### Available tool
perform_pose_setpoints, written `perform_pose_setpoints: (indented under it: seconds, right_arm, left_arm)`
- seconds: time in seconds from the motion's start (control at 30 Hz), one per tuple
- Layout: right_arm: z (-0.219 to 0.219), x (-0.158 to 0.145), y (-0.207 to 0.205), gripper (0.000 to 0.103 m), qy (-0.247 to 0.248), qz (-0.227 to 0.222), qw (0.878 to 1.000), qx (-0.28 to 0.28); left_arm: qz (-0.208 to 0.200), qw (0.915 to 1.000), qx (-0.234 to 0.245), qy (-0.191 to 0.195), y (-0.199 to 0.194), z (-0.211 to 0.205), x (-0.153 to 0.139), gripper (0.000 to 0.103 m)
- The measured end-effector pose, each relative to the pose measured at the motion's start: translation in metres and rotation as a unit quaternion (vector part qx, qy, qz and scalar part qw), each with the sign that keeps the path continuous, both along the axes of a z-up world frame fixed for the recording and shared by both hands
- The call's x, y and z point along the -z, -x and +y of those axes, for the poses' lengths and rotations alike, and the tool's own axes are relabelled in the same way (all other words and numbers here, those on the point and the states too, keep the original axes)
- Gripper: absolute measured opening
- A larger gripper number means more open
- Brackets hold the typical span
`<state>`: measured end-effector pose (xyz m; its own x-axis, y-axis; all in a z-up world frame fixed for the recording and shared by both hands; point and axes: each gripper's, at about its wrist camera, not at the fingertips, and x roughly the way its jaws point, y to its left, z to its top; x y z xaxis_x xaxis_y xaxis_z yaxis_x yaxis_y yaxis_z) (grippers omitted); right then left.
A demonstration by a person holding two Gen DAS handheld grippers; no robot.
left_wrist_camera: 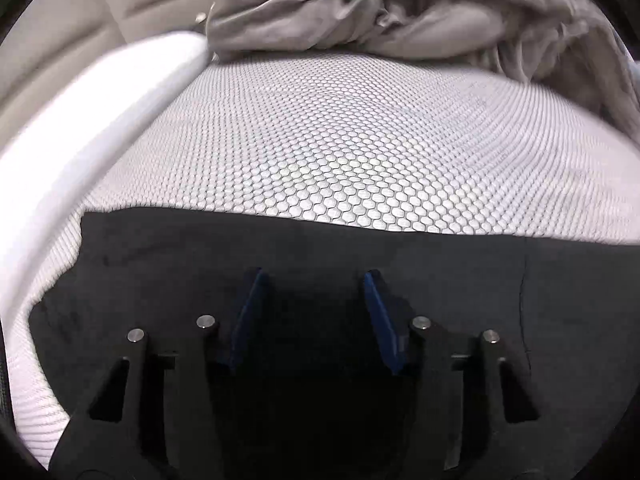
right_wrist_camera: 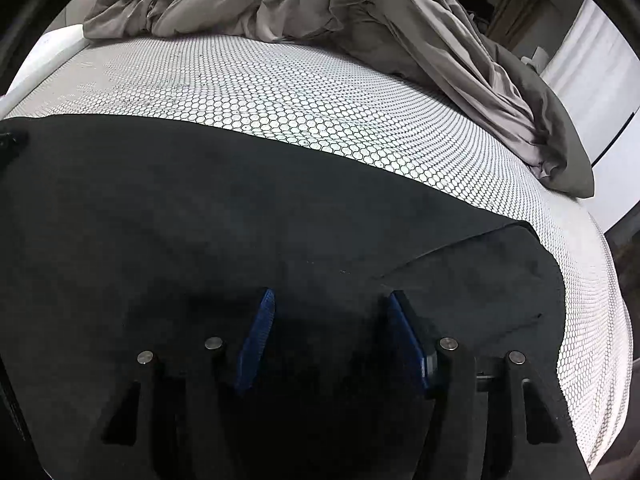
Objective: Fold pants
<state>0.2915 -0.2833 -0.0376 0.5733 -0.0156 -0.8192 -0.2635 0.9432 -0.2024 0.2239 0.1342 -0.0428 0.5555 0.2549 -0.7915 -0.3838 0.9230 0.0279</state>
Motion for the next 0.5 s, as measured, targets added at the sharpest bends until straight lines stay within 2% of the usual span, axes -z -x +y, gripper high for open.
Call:
perform_pose_setpoints:
  seconds: [0.03, 0.1, 0.17, 0.23, 0.27, 0.33, 0.4, 0.43, 0.5]
  right_arm:
    - [-0.002, -0.001, 0.000, 0.059, -0.005, 0.002, 1.000, 0.002]
    - [-0.004, -0.001, -0.001, 0.059, -0.010, 0.005, 1.000, 0.005]
    - [0.000, -0.003, 0.006, 0.059, -0.008, 0.004, 1.000, 0.005]
    - [-0.003, -0.003, 0.003, 0.061, -0.003, 0.002, 1.000, 0.000]
    - [0.000, -0.004, 0.006, 0.061, -0.001, 0.002, 1.000, -0.003]
    - [0.004, -0.005, 0.012, 0.061, -0.002, 0.004, 1.000, -0.005]
    - [-0.001, -0.005, 0.012, 0.062, -0.014, 0.010, 1.000, 0.001]
    - [-0.003, -0.006, 0.013, 0.062, -0.024, 0.015, 1.000, 0.004]
    - [-0.007, -0.007, 0.012, 0.062, -0.036, 0.019, 0.999, 0.011]
  left_arm:
    - [-0.008, 0.9990, 0.028, 0.034, 0.004, 0.005, -0.004, 0.041]
    - [-0.023, 0.9976, 0.048, 0.046, 0.009, 0.012, -0.010, 0.038]
    - [-0.016, 0.9988, 0.028, 0.035, 0.011, 0.029, -0.007, 0.037]
    - [-0.003, 0.9990, 0.005, 0.045, 0.014, 0.055, 0.003, 0.035]
    - [-0.002, 0.9990, -0.014, 0.043, 0.016, 0.067, 0.006, 0.030]
    - [0.000, 0.9971, -0.076, -0.003, 0.024, 0.087, 0.003, 0.030]
    - [0.005, 0.9920, -0.118, -0.045, 0.033, 0.101, 0.003, 0.030]
    - [0.004, 0.9924, -0.120, -0.027, 0.037, 0.111, 0.004, 0.030]
    - [-0.016, 0.9943, -0.100, 0.032, 0.050, 0.119, -0.002, 0.030]
